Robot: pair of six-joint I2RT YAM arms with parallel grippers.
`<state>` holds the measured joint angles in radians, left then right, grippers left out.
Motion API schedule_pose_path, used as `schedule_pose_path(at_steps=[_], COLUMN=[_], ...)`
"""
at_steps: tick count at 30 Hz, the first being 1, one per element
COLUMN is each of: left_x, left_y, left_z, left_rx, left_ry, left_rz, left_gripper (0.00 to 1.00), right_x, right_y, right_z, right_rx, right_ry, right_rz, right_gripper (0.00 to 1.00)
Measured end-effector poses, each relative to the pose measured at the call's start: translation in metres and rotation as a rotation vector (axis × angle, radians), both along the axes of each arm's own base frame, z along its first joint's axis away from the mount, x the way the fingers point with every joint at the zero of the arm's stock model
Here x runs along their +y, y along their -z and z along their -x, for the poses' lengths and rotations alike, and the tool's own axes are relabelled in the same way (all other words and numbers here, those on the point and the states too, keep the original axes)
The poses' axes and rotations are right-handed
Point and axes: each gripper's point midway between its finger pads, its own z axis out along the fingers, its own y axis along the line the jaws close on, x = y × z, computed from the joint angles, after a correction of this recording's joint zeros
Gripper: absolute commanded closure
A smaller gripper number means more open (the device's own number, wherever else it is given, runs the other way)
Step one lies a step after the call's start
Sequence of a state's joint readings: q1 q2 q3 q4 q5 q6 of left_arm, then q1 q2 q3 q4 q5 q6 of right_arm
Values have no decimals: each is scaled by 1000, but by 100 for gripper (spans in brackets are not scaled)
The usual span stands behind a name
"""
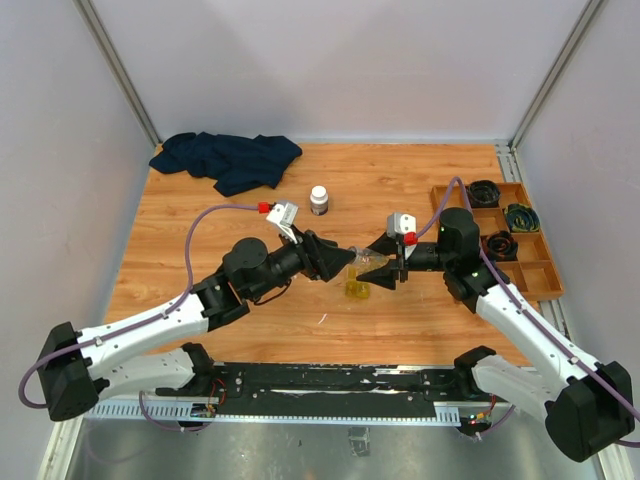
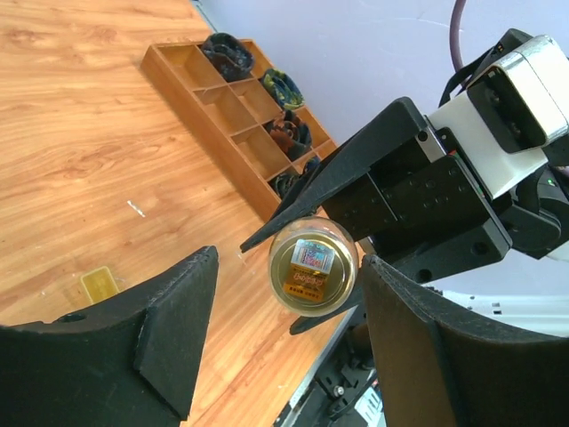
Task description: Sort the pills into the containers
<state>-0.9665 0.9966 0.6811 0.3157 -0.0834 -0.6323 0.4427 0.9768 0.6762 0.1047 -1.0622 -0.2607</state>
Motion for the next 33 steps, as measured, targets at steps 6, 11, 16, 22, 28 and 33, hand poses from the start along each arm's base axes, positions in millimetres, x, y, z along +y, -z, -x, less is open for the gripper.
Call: schedule_pose_path(at_steps=[6, 11, 16, 22, 28, 33], left_x=[-8, -15, -17, -19, -21, -22], left_y=[0, 4, 7, 8, 10, 10], left_z=[4, 7, 10, 12, 13, 14], left_rx=[5, 14, 20, 18, 12, -25], left_ry=[31, 59, 72, 86, 102, 120], left_rz=[-8, -21, -28, -32, -40, -61], left_gripper=[37, 41, 49, 60, 69, 72], right_x=[0, 0, 0, 0, -2, -2], right_y=[0, 1, 1, 1, 3, 3], right_z=[0, 0, 0, 0, 0, 1], right_rx=[0, 2, 3, 6, 14, 16], right_ry=[0, 0, 0, 1, 6, 2], right_rz=[1, 2, 3, 4, 8, 9], right_gripper=[99, 99, 99, 99, 99, 100])
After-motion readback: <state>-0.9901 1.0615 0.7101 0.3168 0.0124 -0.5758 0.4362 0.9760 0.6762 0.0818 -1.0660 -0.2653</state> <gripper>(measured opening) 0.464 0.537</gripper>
